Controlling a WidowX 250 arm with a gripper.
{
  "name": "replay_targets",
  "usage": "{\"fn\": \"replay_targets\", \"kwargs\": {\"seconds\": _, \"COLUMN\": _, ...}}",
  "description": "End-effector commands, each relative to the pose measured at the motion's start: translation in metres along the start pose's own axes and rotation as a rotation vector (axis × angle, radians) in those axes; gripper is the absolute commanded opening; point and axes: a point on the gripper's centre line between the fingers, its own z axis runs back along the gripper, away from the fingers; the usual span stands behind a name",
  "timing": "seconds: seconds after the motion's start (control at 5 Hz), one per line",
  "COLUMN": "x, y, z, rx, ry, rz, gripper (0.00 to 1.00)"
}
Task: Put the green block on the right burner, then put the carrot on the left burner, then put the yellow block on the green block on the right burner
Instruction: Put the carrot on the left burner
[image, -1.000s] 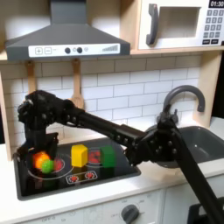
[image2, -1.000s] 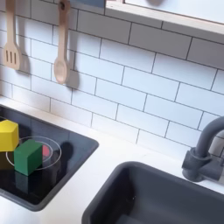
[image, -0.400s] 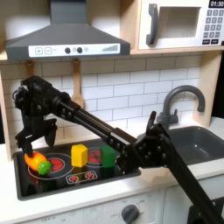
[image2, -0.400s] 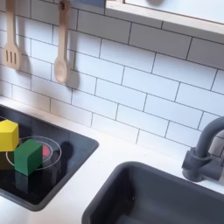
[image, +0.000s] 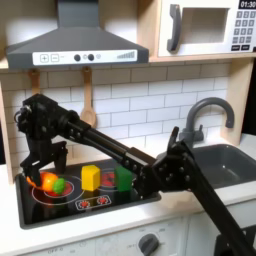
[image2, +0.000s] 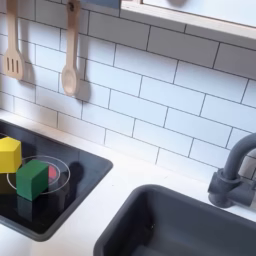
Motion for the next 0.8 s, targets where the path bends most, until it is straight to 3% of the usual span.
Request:
{"fn": "replay_targets", "kwargs": {"seconds": 0.0, "x": -0.011, "y": -0.011, "z": 0.018, "rx": -0.012, "ry": -0.007, "rz": -0.042, "gripper": 1.0}}
{"fn": "replay_targets", "kwargs": {"seconds": 0.2, "x": -0.01, "y": -0.012, "z": 0.03, "rx": 0.001, "ry": -0.038, "rz": -0.038, "gripper": 1.0}}
{"fn": "replay_targets", "kwargs": {"seconds": 0.6, "x": -0.016, "y": -0.015, "z": 0.03, "rx": -0.025, "ry": -0.008, "rz": -0.046, "gripper": 1.0}}
